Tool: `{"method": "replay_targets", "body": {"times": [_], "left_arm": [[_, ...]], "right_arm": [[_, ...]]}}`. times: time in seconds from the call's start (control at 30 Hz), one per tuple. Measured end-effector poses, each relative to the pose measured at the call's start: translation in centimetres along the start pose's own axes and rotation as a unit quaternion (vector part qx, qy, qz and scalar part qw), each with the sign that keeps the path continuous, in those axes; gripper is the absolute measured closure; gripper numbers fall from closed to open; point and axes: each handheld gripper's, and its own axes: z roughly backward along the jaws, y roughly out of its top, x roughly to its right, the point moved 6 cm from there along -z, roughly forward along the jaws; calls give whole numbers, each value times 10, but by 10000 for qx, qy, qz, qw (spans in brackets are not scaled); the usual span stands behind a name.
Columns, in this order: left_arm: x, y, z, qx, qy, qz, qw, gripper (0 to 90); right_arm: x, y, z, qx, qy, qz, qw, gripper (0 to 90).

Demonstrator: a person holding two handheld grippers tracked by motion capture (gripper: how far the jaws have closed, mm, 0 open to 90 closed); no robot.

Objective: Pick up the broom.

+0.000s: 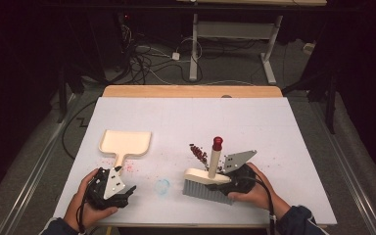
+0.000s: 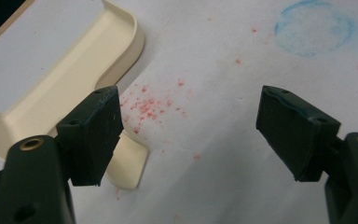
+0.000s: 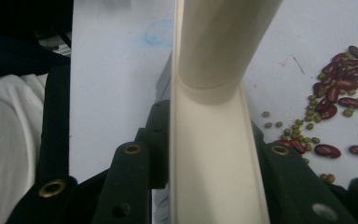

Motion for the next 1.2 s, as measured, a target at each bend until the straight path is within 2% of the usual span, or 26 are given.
{"method": "replay_targets", "body": {"times": [0.07, 0.13, 0.17, 0.2, 0.23, 0.4, 0.6, 0.77, 0.9, 0.97, 1.2], "left_arm": [[0, 0, -1, -13, -11, -4, 10000, 218], [1, 0, -2, -36, -26, -12, 10000, 218], [1, 0, -3, -48, -27, -10, 10000, 219], [1, 0, -4, -60, -30, -17, 10000, 219], [2, 0, -4, -68, -33, -25, 10000, 219], [2, -1, -6, -129, -43, -44, 9999, 218], [3, -2, -7, -155, -58, -41, 9999, 219], [3, -2, -7, -169, -53, -32, 9998, 219], [4, -2, -8, -192, -58, -56, 9998, 219], [3, -2, -8, -185, -62, -45, 9998, 219], [3, -2, -7, -172, -20, -78, 9998, 223]], "right_arm": [[2, 1, -1, -15, -4, 43, 10000, 671], [6, 5, -2, -12, 36, 190, 9998, 671], [10, 7, -3, 2, 55, 257, 9997, 671], [19, 10, -6, 31, 129, 326, 9994, 671], [19, 10, -6, 31, 129, 326, 9994, 671], [41, 15, -15, -3, 196, 316, 9993, 650], [56, 21, -18, 3, 46, 287, 9996, 647], [61, 26, -21, 39, 24, 246, 9997, 650], [64, 32, -20, 105, -81, 260, 9996, 658], [67, 34, -19, 140, -159, 247, 9995, 661], [68, 36, -12, 309, -220, 160, 9992, 670]]}}
